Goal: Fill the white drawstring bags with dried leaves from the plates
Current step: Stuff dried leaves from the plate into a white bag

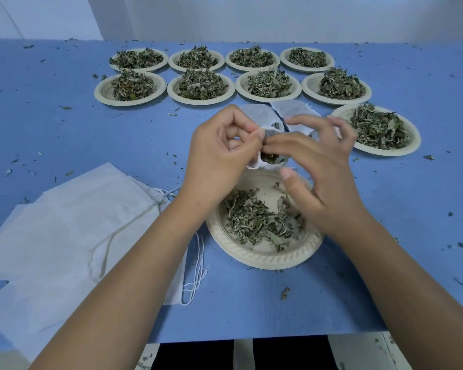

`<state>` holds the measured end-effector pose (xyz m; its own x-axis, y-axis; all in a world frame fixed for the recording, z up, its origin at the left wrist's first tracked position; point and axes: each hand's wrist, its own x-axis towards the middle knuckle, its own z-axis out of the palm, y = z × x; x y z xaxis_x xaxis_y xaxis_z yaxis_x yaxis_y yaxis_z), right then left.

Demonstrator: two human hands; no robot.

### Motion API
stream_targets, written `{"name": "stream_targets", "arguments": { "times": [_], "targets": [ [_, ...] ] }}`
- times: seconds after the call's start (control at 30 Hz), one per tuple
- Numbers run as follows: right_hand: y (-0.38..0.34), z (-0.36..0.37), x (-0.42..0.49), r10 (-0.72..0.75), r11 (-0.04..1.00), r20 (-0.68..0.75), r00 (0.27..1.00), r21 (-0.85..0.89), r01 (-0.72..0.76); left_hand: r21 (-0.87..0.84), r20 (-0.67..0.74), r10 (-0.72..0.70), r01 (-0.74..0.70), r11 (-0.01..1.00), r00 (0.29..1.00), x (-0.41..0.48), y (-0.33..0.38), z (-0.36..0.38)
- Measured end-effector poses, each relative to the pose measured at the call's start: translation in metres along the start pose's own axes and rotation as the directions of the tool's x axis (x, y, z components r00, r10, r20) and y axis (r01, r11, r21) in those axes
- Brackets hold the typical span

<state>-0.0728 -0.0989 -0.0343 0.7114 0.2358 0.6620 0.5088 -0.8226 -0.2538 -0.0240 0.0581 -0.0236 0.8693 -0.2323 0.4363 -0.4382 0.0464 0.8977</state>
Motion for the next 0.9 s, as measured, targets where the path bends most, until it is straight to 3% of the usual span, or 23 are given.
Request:
{"name": "stream_targets", "arguments": {
  "times": [0.07,0.17,0.23,0.3,0.47,0.53,0.6,0.67,0.73,0.83,0.9],
  "targets": [
    [-0.001,0.000,0.001,-0.013,0.998,0.033,0.999,-0.057,0.015,-0.025,0.022,-0.001,0.001,1.000,1.000,-0.001,0.001,0.000],
    [-0.008,0.010,0.000,-0.018,0.993,0.254,0.967,-0.112,0.048,-0.033,0.157,-0.013,0.018,0.999,0.988,-0.006,0.002,0.003],
    [-0.008,0.014,0.000,-0.005,0.992,0.284,0.959,-0.116,0.040,-0.025,0.193,-0.022,0.027,0.999,0.981,-0.006,0.001,0.004],
    [-0.006,0.010,0.001,-0.015,0.996,0.207,0.978,-0.080,0.032,-0.023,0.139,-0.028,0.032,0.999,0.990,-0.004,0.001,0.004],
    [0.003,-0.006,-0.001,-0.074,0.996,-0.183,0.980,-0.063,0.063,-0.018,-0.044,-0.046,0.045,0.999,0.998,0.002,0.001,-0.002],
    [0.002,-0.004,0.000,-0.118,0.990,-0.139,0.983,-0.097,0.106,-0.040,-0.030,-0.058,0.057,0.998,0.998,0.001,0.002,-0.001],
    [-0.002,0.003,-0.001,-0.143,0.986,-0.001,0.990,-0.092,0.142,-0.065,0.057,-0.065,0.069,0.995,0.996,-0.002,0.003,0.002],
    [-0.005,0.011,-0.002,-0.124,0.988,0.111,0.986,-0.076,0.133,-0.078,0.135,-0.072,0.083,0.993,0.988,-0.005,0.002,0.006],
    [-0.005,0.011,-0.002,-0.080,0.996,0.141,0.987,-0.036,0.086,-0.072,0.111,-0.079,0.087,0.994,0.991,-0.005,0.002,0.007],
    [-0.005,0.002,-0.001,0.036,0.988,-0.063,0.997,0.155,-0.026,-0.048,-0.085,-0.052,0.048,0.998,0.995,0.000,0.002,0.001],
    [-0.007,-0.002,-0.002,0.152,0.959,-0.212,0.965,0.269,-0.092,-0.022,-0.232,-0.017,0.013,1.000,0.973,0.003,0.002,-0.004]
  ]
}}
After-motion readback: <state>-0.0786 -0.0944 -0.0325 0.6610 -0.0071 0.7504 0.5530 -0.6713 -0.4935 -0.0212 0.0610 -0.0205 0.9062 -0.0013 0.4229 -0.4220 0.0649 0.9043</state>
